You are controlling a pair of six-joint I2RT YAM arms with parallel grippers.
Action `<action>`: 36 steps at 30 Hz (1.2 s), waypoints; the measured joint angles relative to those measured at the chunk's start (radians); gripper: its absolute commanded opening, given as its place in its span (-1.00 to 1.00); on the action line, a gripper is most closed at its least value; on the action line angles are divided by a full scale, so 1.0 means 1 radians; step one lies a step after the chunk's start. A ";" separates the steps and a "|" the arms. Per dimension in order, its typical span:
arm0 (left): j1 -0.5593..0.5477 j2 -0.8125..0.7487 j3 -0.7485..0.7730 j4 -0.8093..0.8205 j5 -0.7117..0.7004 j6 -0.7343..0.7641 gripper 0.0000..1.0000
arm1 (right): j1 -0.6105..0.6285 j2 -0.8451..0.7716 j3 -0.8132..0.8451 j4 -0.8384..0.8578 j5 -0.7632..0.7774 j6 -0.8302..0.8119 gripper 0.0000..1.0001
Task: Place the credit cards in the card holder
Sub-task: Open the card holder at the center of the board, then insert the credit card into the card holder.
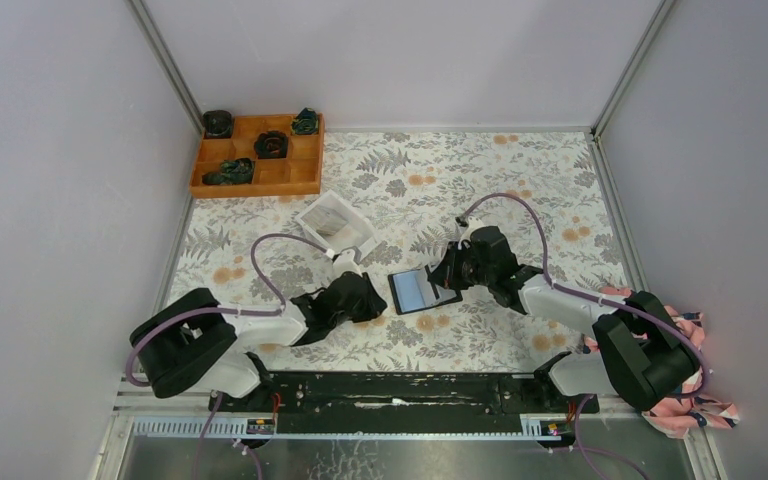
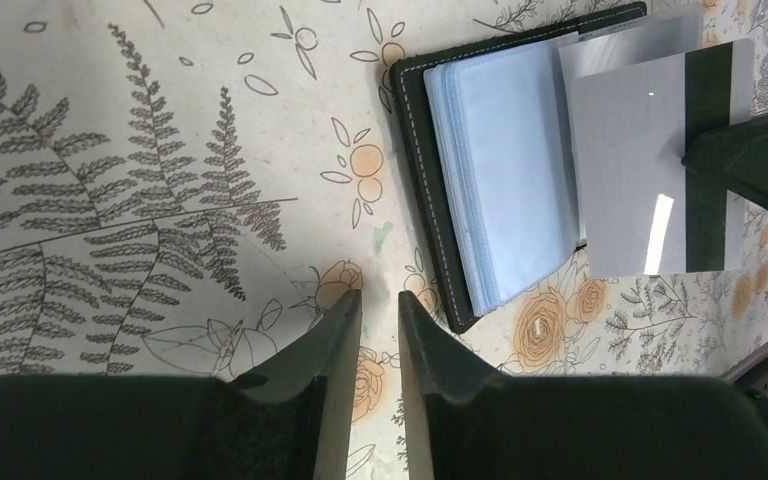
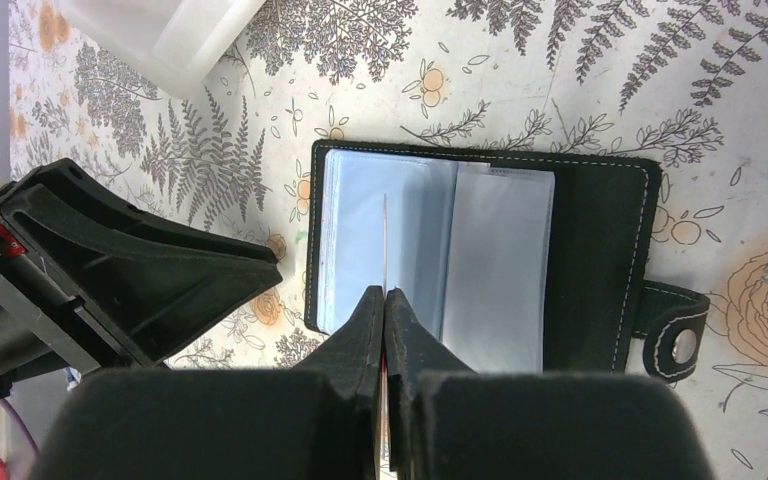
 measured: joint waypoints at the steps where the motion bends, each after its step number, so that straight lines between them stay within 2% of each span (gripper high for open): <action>1: 0.000 0.004 0.006 -0.004 0.000 0.004 -0.45 | 0.000 0.000 0.001 0.001 0.004 0.000 -1.00; 18: 0.000 0.089 0.081 -0.001 0.000 0.049 -0.49 | -0.089 0.044 0.000 0.045 -0.030 -0.007 -1.00; 36: 0.000 0.098 0.090 0.000 0.000 0.052 -0.50 | -0.100 0.115 -0.038 0.162 -0.085 0.020 -1.00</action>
